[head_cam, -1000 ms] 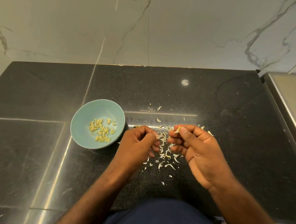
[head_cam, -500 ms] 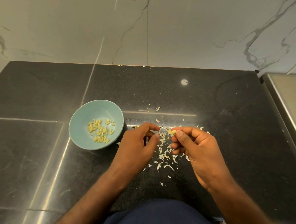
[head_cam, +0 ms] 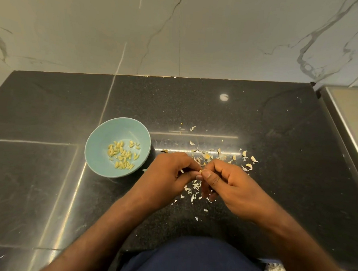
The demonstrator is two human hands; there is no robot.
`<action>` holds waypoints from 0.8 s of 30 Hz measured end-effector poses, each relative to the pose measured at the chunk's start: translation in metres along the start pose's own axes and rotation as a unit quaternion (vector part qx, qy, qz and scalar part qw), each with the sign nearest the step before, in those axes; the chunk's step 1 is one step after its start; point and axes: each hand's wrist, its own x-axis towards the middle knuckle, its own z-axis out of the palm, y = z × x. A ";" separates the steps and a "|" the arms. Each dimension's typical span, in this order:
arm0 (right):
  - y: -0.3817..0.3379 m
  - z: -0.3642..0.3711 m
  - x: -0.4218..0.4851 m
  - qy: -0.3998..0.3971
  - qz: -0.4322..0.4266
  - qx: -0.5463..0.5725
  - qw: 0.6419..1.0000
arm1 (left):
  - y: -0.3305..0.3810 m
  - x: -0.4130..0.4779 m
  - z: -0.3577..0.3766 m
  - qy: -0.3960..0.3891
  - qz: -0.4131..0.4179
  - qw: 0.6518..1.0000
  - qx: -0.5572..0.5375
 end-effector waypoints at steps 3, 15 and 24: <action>-0.002 -0.002 -0.003 -0.047 0.026 0.078 0.995 | 0.000 -0.001 -0.005 -0.046 0.020 0.999 0.010; 0.002 0.031 -0.001 0.104 -0.012 0.140 0.985 | 0.007 -0.003 0.013 -0.013 -0.047 0.990 -0.134; 0.011 0.024 0.003 0.182 -0.205 -0.081 0.958 | 0.029 -0.008 0.021 0.023 -0.153 0.940 -0.305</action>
